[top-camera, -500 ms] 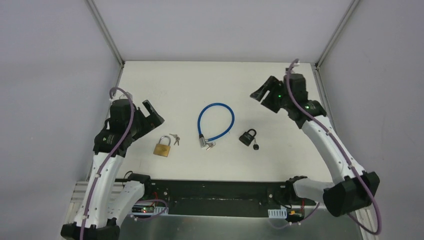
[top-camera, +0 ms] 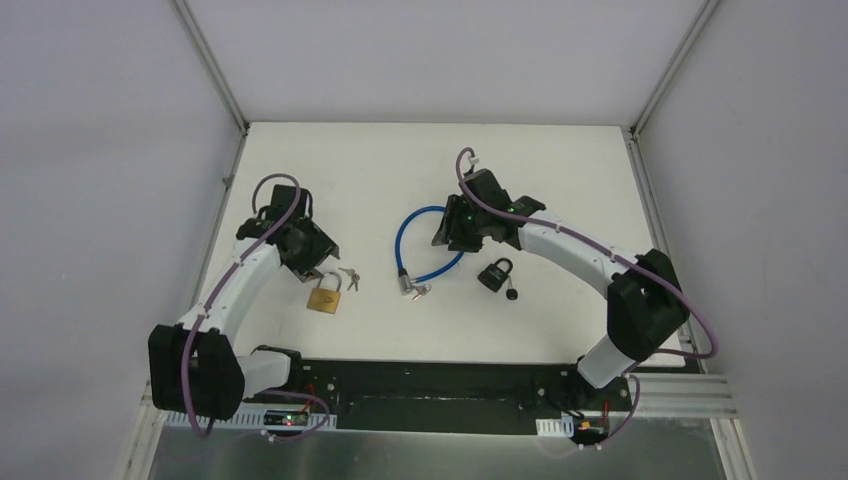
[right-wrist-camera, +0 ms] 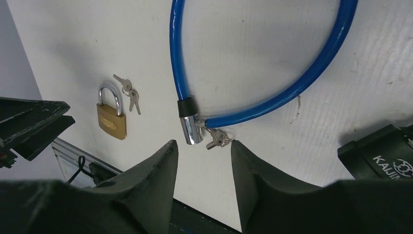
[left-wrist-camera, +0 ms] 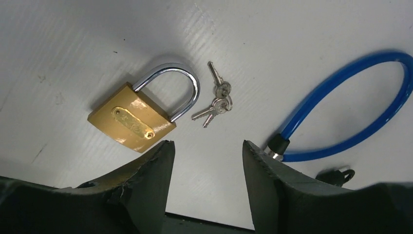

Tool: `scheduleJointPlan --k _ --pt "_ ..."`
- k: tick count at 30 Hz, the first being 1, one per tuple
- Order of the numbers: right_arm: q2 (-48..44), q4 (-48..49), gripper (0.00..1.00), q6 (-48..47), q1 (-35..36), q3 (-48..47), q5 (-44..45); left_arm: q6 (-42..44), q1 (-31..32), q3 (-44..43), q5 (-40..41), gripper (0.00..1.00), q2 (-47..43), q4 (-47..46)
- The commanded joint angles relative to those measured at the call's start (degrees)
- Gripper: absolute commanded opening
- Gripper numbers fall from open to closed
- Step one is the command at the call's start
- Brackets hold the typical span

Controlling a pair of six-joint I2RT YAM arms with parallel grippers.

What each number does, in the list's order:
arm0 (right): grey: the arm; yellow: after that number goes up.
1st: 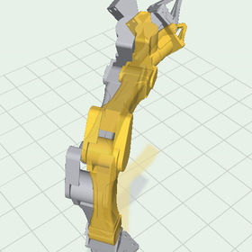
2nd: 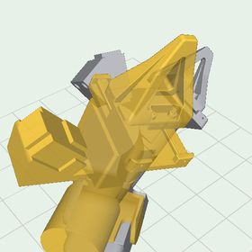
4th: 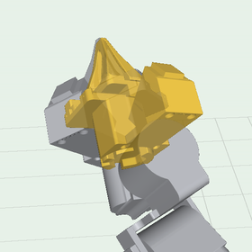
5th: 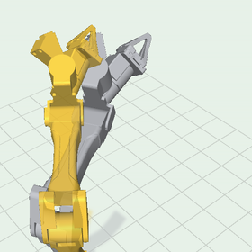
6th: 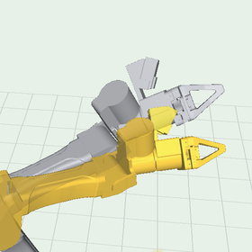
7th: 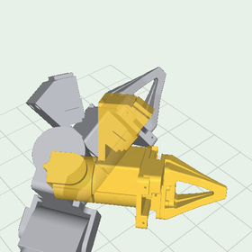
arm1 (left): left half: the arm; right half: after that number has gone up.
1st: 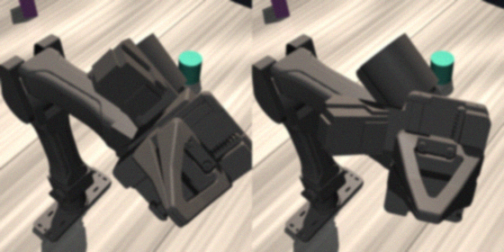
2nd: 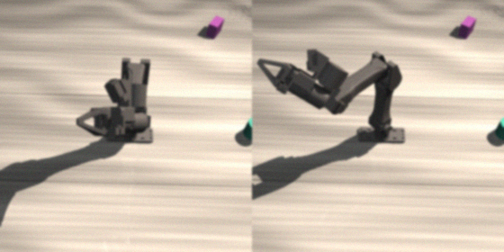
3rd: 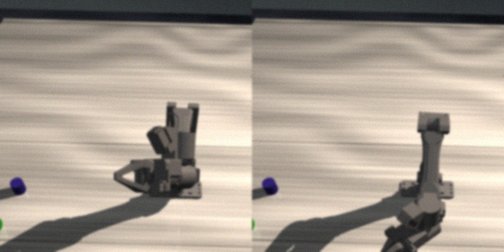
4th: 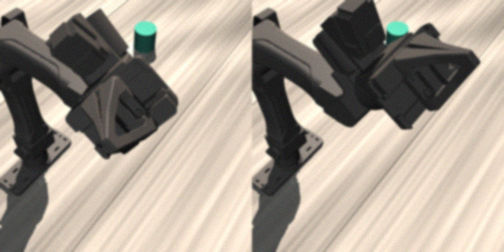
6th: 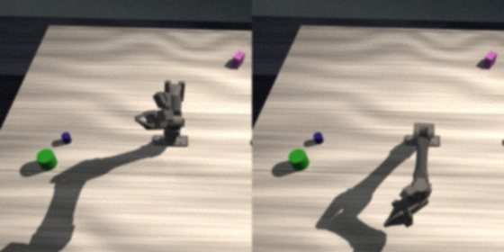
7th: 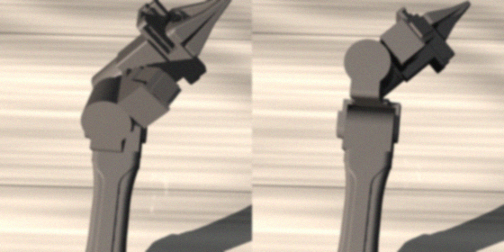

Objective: Unlock with the key

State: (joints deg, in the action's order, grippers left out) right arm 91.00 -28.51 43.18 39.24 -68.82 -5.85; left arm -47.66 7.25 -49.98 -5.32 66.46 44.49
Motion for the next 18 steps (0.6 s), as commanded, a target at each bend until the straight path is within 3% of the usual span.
scheduleJointPlan --k 1,5,9,18 --pt "1.6 0.3 0.46 -0.3 1.3 -3.8 1.2 -7.9 2.5 -0.8 1.6 0.56 3.8 -3.1" --pt "1.9 -1.3 0.42 1.7 1.4 -4.3 5.2 -16.1 6.2 -4.3 5.0 0.59 9.1 -0.7" --pt "2.3 -0.5 0.4 2.7 1.4 -4.1 8.1 -16.7 12.1 -12.6 16.1 0.59 16.1 6.5" --pt "0.0 -2.1 0.34 -2.5 1.2 -3.1 12.9 -20.8 13.5 -16.6 20.7 0.53 24.8 11.6"
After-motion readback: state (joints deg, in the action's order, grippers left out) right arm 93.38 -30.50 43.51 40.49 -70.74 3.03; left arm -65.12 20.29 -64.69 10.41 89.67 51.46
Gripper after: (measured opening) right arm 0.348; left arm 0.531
